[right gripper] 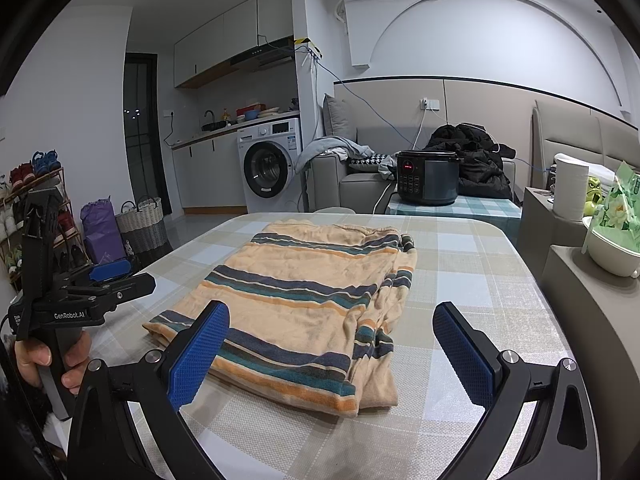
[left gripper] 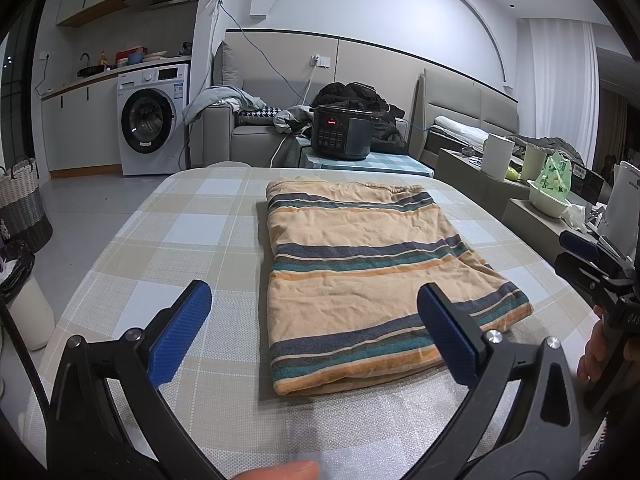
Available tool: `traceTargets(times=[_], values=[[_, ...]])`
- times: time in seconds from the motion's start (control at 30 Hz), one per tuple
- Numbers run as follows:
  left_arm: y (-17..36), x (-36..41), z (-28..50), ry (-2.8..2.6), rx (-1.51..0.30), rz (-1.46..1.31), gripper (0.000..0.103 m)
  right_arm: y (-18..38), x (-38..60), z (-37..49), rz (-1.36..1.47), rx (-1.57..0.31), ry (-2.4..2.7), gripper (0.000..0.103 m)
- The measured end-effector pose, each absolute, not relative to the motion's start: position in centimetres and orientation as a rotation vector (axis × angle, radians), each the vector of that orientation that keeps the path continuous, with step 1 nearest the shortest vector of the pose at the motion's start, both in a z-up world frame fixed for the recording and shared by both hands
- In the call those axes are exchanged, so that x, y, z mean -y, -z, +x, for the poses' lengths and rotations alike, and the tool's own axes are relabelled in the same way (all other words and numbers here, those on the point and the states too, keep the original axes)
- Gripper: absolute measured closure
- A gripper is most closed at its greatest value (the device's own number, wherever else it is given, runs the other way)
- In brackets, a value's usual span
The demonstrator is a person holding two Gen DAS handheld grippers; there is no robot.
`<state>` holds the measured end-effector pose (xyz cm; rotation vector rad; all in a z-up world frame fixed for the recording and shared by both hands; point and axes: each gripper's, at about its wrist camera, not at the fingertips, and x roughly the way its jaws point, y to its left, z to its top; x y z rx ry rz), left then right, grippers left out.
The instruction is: Fold small clothes
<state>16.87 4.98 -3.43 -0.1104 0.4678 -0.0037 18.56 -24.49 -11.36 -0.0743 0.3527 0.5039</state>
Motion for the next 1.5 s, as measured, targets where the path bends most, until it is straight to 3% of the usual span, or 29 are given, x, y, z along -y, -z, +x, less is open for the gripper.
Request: traceTargets(times=[1.5], values=[[3.52, -5.18, 16.79, -0.004, -0.474, -0.121, 0.001, 11.52, 25.07, 18.96, -0.087, -0.358, -0.512, 0.0]])
